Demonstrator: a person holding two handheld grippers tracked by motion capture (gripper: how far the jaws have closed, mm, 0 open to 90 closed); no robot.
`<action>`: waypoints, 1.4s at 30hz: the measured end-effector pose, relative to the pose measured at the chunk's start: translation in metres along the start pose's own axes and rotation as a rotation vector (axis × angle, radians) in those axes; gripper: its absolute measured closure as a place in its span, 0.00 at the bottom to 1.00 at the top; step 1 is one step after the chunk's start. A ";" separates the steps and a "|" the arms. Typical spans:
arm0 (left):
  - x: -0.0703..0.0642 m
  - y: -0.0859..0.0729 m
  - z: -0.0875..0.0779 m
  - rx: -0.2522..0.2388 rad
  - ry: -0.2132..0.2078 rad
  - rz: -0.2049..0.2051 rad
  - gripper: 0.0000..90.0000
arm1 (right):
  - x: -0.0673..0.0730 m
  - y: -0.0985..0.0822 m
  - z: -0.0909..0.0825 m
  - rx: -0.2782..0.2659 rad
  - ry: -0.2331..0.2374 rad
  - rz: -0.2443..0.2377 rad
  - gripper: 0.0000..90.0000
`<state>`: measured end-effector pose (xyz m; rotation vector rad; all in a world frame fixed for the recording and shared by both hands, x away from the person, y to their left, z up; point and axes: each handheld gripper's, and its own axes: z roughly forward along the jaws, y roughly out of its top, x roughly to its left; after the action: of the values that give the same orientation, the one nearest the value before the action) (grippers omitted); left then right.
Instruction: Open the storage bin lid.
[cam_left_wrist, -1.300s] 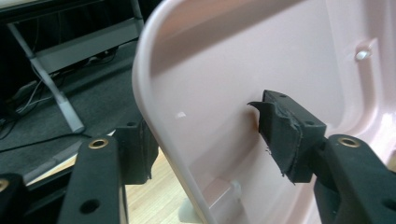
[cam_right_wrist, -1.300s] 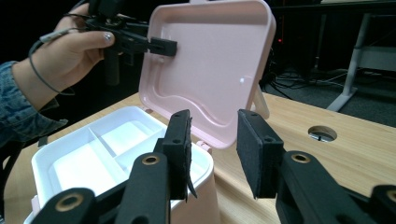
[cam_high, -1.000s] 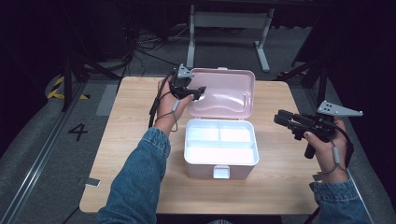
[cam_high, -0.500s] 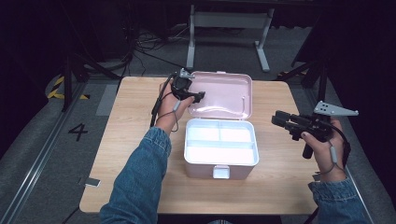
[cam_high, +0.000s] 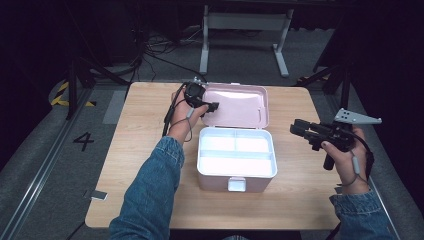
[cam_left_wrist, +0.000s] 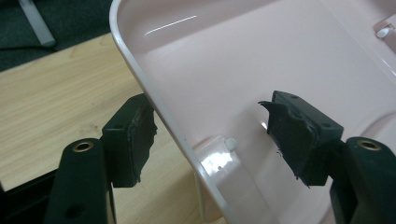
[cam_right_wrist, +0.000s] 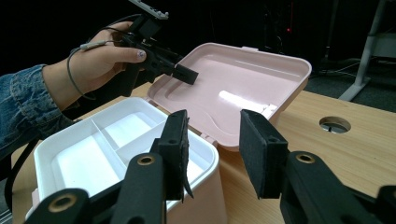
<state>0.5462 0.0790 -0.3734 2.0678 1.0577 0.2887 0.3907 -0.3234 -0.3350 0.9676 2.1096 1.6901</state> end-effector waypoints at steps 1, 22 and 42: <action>0.001 -0.001 0.001 0.009 -0.001 -0.004 0.37 | 0.000 0.000 0.000 0.003 0.000 0.002 0.70; 0.001 -0.005 -0.008 0.009 0.026 -0.034 0.31 | -0.003 0.001 0.003 0.016 0.002 0.009 0.68; -0.035 -0.028 -0.127 -0.135 0.023 0.140 0.30 | -0.033 0.019 0.015 0.075 -0.087 0.099 0.56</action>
<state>0.4430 0.1310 -0.3038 2.0241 0.8835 0.4429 0.4300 -0.3322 -0.3282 1.1640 2.1146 1.5924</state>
